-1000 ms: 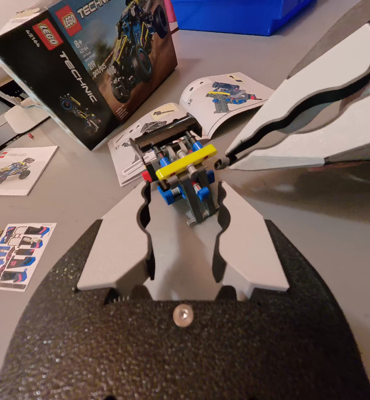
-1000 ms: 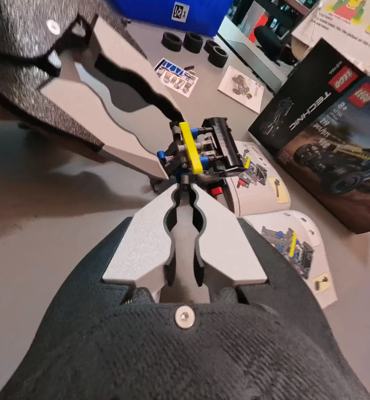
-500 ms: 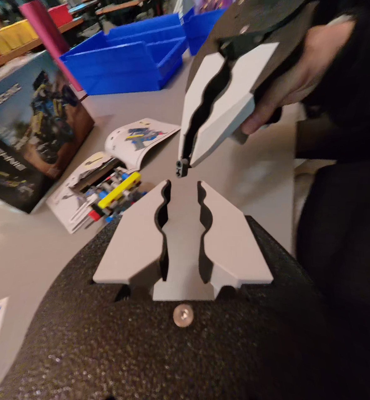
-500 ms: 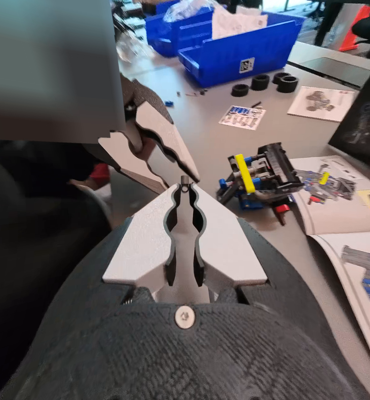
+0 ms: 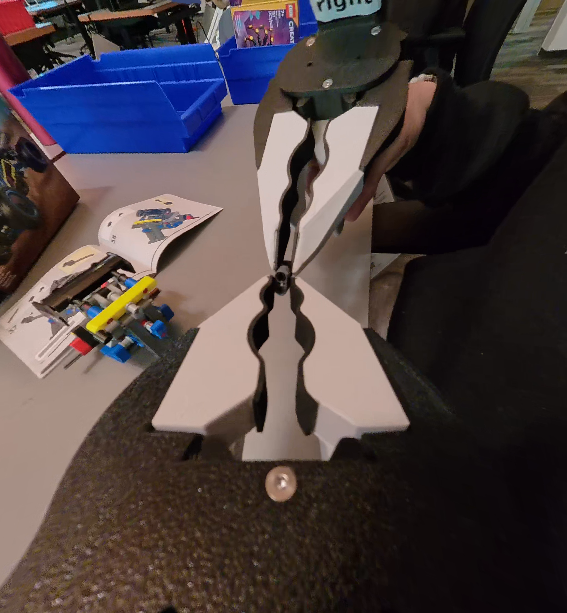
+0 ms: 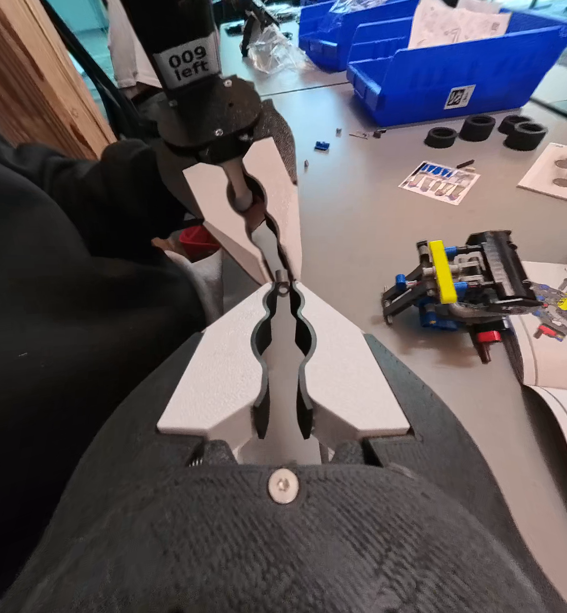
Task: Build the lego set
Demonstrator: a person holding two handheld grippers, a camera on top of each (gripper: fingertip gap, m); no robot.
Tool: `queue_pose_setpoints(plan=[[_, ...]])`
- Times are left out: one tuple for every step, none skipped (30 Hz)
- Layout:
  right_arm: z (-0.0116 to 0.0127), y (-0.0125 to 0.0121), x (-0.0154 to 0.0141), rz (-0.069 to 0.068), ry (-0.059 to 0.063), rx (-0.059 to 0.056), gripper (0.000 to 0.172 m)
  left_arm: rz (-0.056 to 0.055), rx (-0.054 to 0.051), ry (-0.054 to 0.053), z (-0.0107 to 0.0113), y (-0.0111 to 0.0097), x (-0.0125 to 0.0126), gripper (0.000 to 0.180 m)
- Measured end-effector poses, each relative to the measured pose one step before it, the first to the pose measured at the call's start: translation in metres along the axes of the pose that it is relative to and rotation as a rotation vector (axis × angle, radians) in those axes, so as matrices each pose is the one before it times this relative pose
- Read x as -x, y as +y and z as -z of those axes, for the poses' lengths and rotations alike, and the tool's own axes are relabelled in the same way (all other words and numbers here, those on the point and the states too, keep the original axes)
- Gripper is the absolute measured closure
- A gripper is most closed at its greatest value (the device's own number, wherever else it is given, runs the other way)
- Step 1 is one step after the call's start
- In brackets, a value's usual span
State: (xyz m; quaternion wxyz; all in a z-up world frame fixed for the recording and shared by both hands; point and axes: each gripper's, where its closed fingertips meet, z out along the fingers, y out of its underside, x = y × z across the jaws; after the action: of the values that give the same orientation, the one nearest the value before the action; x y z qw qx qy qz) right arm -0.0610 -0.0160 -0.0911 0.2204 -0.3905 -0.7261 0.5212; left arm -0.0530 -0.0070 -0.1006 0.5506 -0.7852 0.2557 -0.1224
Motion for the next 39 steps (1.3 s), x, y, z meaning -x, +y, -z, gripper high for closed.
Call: queue_pose_setpoints(plan=[[0.00015, 0.00001, 0.00033, 0.0228, 0.012, 0.0017, 0.167, 0.0235, 0.0026, 0.0094, -0.00007, 0.00035, -0.00056, 0.175], [-0.00031, 0.00092, 0.00048, 0.0329, 0.0127, 0.0063, 0.167, 0.0259, 0.006, 0.0135, -0.00033, 0.001, -0.00084, 0.175], [-0.00047, 0.0013, -0.00051, 0.0438, 0.0218, 0.0085, 0.167, 0.0218, 0.0025, 0.0045, -0.00043, 0.00104, 0.0005, 0.175], [-0.00016, 0.00061, -0.00178, 0.0528, 0.0342, 0.0033, 0.166, 0.0245, -0.0025, -0.0042, -0.00039, 0.00089, 0.00188, 0.175], [0.00042, 0.00086, -0.00087, 0.0488, 0.0273, 0.0026, 0.164, 0.0253, -0.0097, 0.0027, 0.00012, -0.00002, 0.00122, 0.175], [0.00035, 0.00047, 0.00129, 0.0334, 0.0074, 0.002, 0.162, 0.0265, -0.0144, 0.0154, 0.00038, -0.00102, -0.00052, 0.175], [0.00062, -0.00133, 0.00027, 0.0163, 0.0082, -0.0097, 0.162, 0.0217, -0.0145, 0.0161, 0.00047, -0.00131, -0.00075, 0.175], [0.00091, -0.00207, -0.00026, 0.0047, 0.0069, -0.0158, 0.162, 0.0136, -0.0162, 0.0158, 0.00059, -0.00188, -0.00118, 0.175], [0.00113, -0.00216, 0.00037, 0.0029, -0.0004, -0.016, 0.164, 0.0126, -0.0109, 0.0225, 0.00066, -0.00131, -0.00207, 0.175], [0.00135, -0.00198, -0.00009, 0.011, 0.0003, -0.0144, 0.166, 0.0217, -0.0104, 0.0268, 0.00034, -0.00125, -0.00245, 0.175], [0.00101, -0.00205, 0.00069, 0.0152, -0.0011, -0.0129, 0.166, 0.0304, -0.0155, 0.0242, 0.00052, -0.0018, -0.00157, 0.175], [0.0009, -0.00252, -0.00062, 0.0208, 0.0104, -0.0135, 0.166, 0.032, -0.0254, 0.0189, 0.00063, -0.00292, -0.00034, 0.175], [0.00086, -0.00345, -0.00193, 0.034, 0.0245, -0.0172, 0.166, 0.0321, -0.0345, 0.0172, 0.00087, -0.0041, -0.00019, 0.175], [0.00062, -0.00377, -0.00115, 0.0545, 0.0267, -0.0183, 0.166, 0.0347, -0.0301, 0.0254, 0.00108, -0.00344, -0.00096, 0.175], [0.0002, -0.00233, -0.00041, 0.0676, 0.0249, -0.0104, 0.166, 0.0414, -0.0177, 0.0279, 0.00077, -0.00162, -0.00108, 0.175], [-0.00034, -0.00017, -0.00036, 0.0696, 0.0264, 0.0034, 0.166, 0.045, -0.0081, 0.0224, 0.00028, -0.00031, -0.00005, 0.175], [-0.00047, 0.00074, -0.00074, 0.0756, 0.0307, 0.0076, 0.166, 0.0439, -0.0039, 0.0171, -0.00012, 0.00044, 0.00054, 0.175], [-0.00035, 0.00116, -0.00045, 0.082, 0.0324, 0.0077, 0.166, 0.049, 0.0005, 0.0151, -0.00036, 0.00086, 0.0006, 0.175], [0.0, 0.00104, -0.00016, 0.0867, 0.0322, 0.0054, 0.167, 0.0534, 0.0009, 0.0203, -0.00045, 0.00063, -0.00012, 0.175], [0.00041, 0.00009, -0.00039, 0.0798, 0.0353, 0.0019, 0.167, 0.0558, -0.0054, 0.0239, -0.00036, -0.00026, -0.00068, 0.175], [0.00024, 0.00036, 0.0002, 0.0758, 0.0298, 0.01, 0.167, 0.0721, -0.0037, 0.0276, -0.00045, 0.00038, -0.00048, 0.176], [0.00001, 0.00102, 0.00117, 0.0775, 0.0204, 0.0211, 0.168, 0.0819, 0.0006, 0.0346, -0.00051, 0.00114, -0.00024, 0.175], [0.00021, 0.00013, 0.00134, 0.0829, 0.0176, 0.0158, 0.167, 0.0731, -0.0018, 0.0428, -0.00016, 0.00113, -0.00084, 0.176], [0.00064, -0.00097, 0.0009, 0.0815, 0.0179, 0.0063, 0.168, 0.0595, -0.0059, 0.0443, -0.00017, 0.00085, -0.00125, 0.176], [0.00026, 0.0, 0.00028, 0.0594, 0.015, 0.0091, 0.168, 0.0506, -0.0113, 0.0316, -0.00033, -0.00002, -0.00027, 0.176], [-0.00087, 0.00247, 0.00041, 0.0265, 0.0119, 0.0198, 0.168, 0.0202, -0.0137, 0.002, -0.00035, -0.00097, 0.00252, 0.176], [-0.00247, 0.00474, 0.00339, -0.0085, -0.0089, 0.0241, 0.168, -0.0223, -0.0028, -0.0372, 0.00053, -0.00025, 0.00657, 0.176], [-0.0026, 0.00515, 0.00528, -0.0428, -0.0313, 0.0204, 0.168, -0.0438, 0.0089, -0.0517, 0.00061, 0.0011, 0.0073, 0.176], [-0.00134, 0.00287, 0.00319, -0.068, -0.0286, 0.0048, 0.168, -0.0389, 0.0087, -0.0402, 0.00029, 0.00076, 0.00451, 0.176], [0.00044, 0.00098, 0.00064, -0.0827, -0.0253, -0.0075, 0.167, -0.0381, 0.0009, -0.0342, 0.00044, -0.00069, 0.00305, 0.176], [0.00156, -0.00124, -0.00103, -0.0955, -0.0248, -0.0256, 0.166, -0.0454, -0.0038, -0.0395, 0.00104, -0.00168, 0.00354, 0.176], [0.0019, -0.00234, -0.00181, -0.1129, -0.029, -0.0371, 0.159, -0.0538, 0.006, -0.04, 0.00148, -0.00048, 0.00356, 0.176], [0.00157, -0.00077, -0.00231, -0.1243, -0.032, -0.0278, 0.157, -0.0561, 0.0148, -0.0328, 0.00114, 0.00075, 0.00272, 0.176], [0.00071, 0.0015, -0.0033, -0.1286, -0.0282, -0.0146, 0.154, -0.0545, 0.0178, -0.0182, 0.00065, 0.00136, 0.0007, 0.176], [0.00028, 0.0013, -0.00129, -0.1224, -0.0438, -0.0127, 0.147, -0.0511, 0.0152, -0.0044, -0.00012, 0.00098, -0.0011, 0.176], [0.00038, -0.00054, 0.00077, -0.1014, -0.0525, -0.0197, 0.141, -0.0434, 0.0097, -0.0015, -0.00078, 0.00022, -0.00119, 0.176], [0.00039, -0.00107, 0.00296, -0.0765, -0.0585, -0.0205, 0.142, -0.0393, 0.0105, 0.0062, -0.00127, 0.00008, -0.002, 0.176], [-0.00035, 0.00024, 0.00218, -0.0524, -0.0454, -0.0103, 0.147, -0.0381, 0.0066, 0.0133, -0.0018, -0.00044, -0.00302, 0.176], [-0.0008, 0.00193, 0.00086, -0.029, -0.029, 0.002, 0.153, -0.037, 0.003, 0.0089, -0.00194, -0.00098, -0.00211, 0.176]])
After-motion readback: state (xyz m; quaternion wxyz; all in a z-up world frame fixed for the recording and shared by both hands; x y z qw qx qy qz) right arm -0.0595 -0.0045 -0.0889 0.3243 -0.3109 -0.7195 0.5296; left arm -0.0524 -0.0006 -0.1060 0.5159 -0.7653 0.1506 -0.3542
